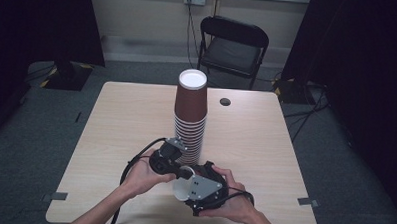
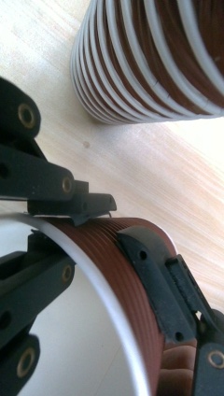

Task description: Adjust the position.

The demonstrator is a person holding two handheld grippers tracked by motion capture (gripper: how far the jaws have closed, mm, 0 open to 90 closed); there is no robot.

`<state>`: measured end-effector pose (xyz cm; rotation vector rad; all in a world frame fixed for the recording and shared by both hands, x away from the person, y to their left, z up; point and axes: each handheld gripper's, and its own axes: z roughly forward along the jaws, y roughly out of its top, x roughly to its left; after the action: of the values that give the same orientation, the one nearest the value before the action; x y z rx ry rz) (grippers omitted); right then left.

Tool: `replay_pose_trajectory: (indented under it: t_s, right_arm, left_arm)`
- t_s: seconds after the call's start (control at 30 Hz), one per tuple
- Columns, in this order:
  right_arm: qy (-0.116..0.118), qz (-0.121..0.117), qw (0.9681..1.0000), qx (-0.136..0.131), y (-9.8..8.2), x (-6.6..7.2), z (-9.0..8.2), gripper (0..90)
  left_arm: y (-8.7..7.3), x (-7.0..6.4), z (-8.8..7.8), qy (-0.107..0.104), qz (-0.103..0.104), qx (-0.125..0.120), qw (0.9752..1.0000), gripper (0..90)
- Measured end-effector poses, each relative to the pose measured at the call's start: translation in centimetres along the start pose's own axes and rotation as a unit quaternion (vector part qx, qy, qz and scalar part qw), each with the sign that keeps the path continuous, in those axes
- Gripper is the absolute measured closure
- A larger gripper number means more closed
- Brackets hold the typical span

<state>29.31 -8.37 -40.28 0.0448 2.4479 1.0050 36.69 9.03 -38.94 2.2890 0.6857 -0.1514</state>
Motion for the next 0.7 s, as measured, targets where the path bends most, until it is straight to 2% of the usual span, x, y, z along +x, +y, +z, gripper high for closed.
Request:
replay_pose_trajectory:
  t_s: [0.03, 0.07, 0.17, 0.23, 0.27, 0.3, 0.4, 0.43, 0.47, 0.53, 0.7]
  right_arm:
    - [-0.002, 0.004, 1.0000, -0.001, 0.0, -0.1, -0.1, 11.6]
    - [-0.001, 0.008, 1.0000, -0.004, 0.0, -0.2, -0.2, 11.7]
    - [0.004, 0.012, 0.9999, -0.005, -0.1, -0.3, -0.2, 11.8]
    - [0.003, 0.015, 0.9999, -0.004, -0.2, -0.3, -0.2, 11.8]
    - [0.006, 0.020, 0.9998, -0.006, -0.3, -0.3, -0.2, 11.8]
    - [0.006, 0.023, 0.9997, -0.008, -0.4, -0.3, -0.2, 11.8]
    - [0.005, 0.036, 0.9992, -0.016, -0.5, -0.5, -0.3, 11.9]
    - [0.005, 0.039, 0.9991, -0.017, -0.6, -0.6, -0.3, 11.9]
    - [0.005, 0.039, 0.9991, -0.017, -0.6, -0.6, -0.3, 11.9]
    - [0.005, 0.043, 0.9989, -0.019, -0.7, -0.7, -0.4, 11.8]
    - [0.005, 0.050, 0.9985, -0.021, -0.7, -0.8, -0.4, 11.9]
  left_arm:
    - [0.0, 0.1, -0.2, 0.006, 0.006, 0.002, 1.0000, 81.9]
    - [-0.2, 0.2, -0.2, 0.002, 0.001, -0.008, 1.0000, 79.0]
    - [-0.5, 0.1, -0.3, 0.004, 0.002, -0.017, 0.9998, 74.7]
    - [-0.5, 0.0, -0.4, 0.010, 0.005, -0.014, 0.9998, 75.5]
    - [-0.6, 0.1, -0.4, 0.008, 0.005, -0.025, 0.9996, 68.8]
    - [-0.7, 0.3, -0.5, 0.008, -0.004, -0.029, 0.9995, 68.3]
    - [-0.8, 0.6, -0.6, 0.008, -0.010, -0.032, 0.9994, 65.1]
    - [-0.9, 0.8, -0.6, 0.003, -0.015, -0.043, 0.9990, 64.4]
    - [-0.9, 0.8, -0.6, 0.003, -0.015, -0.043, 0.9990, 61.3]
    - [-1.0, 0.9, -0.7, 0.006, -0.019, -0.047, 0.9987, 61.3]
    - [-1.2, 0.7, -0.6, 0.012, -0.009, -0.064, 0.9978, 55.8]
